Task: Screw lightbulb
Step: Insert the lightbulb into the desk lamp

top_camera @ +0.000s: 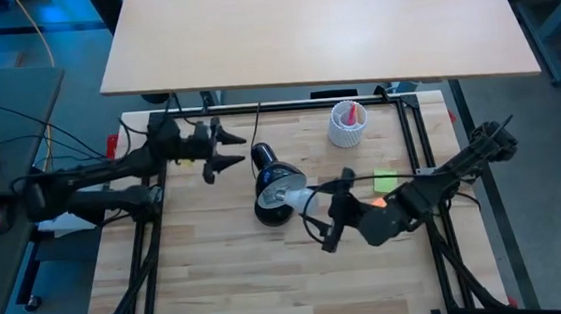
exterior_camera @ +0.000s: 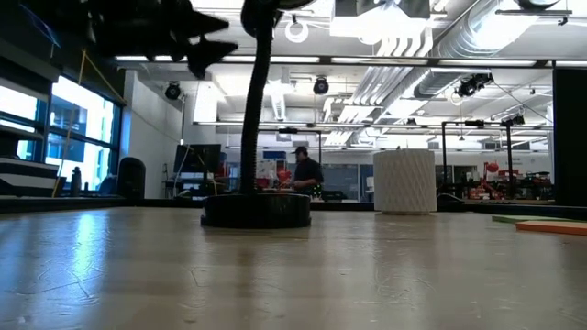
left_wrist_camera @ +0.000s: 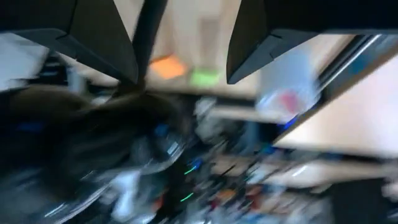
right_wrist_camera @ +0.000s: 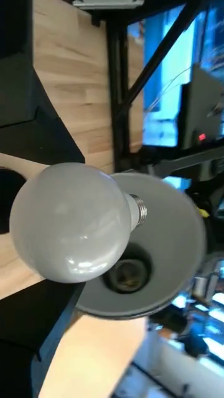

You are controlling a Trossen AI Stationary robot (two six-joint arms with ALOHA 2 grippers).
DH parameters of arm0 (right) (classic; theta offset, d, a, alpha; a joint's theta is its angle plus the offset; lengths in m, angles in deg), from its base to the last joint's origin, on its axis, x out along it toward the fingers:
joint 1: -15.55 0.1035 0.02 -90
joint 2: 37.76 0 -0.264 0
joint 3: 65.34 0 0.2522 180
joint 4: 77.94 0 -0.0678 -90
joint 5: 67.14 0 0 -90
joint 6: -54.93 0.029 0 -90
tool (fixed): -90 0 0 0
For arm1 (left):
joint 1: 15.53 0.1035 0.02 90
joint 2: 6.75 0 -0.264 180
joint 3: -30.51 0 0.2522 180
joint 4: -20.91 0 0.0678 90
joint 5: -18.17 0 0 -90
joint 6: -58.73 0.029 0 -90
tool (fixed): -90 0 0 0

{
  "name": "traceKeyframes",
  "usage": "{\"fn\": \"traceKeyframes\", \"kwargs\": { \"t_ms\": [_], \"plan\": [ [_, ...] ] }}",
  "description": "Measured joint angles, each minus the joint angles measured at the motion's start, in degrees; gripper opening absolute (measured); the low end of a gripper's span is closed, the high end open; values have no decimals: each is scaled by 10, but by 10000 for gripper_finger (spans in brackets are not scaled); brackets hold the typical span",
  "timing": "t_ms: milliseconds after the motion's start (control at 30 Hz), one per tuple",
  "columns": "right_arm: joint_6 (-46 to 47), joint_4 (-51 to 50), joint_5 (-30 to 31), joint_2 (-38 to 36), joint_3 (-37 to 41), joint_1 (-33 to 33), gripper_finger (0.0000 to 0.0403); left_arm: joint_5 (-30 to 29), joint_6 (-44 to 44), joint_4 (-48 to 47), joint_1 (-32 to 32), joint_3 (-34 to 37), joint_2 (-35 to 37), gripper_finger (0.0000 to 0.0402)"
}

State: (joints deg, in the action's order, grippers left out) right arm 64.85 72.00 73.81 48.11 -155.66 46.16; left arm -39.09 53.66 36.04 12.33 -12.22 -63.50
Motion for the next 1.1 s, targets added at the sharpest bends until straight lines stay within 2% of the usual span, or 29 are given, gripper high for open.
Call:
{"fn": "traceKeyframes", "kwargs": {
  "t_ms": [100,200,367,600,700,800,933,1100],
  "plan": [
    [47,-70,18,6,-29,0,281,90,-58,155,30,4,-58,243],
    [66,-100,26,8,-41,0,281,109,-100,250,49,5,-117,243],
    [67,-101,21,8,-41,-5,281,141,-147,334,67,-3,-205,243],
    [82,-127,-1,8,-41,-21,281,245,-228,459,48,-48,-298,243],
    [81,-142,-1,8,-41,-25,281,293,-265,508,44,-50,-302,244],
    [83,-152,0,8,-41,-25,281,306,-298,534,39,-42,-290,244],
    [94,-173,5,8,-41,-25,281,308,-324,554,27,-20,-256,244],
    [101,-188,11,8,-41,-25,281,288,-308,551,1,16,-204,244]
  ]
}}
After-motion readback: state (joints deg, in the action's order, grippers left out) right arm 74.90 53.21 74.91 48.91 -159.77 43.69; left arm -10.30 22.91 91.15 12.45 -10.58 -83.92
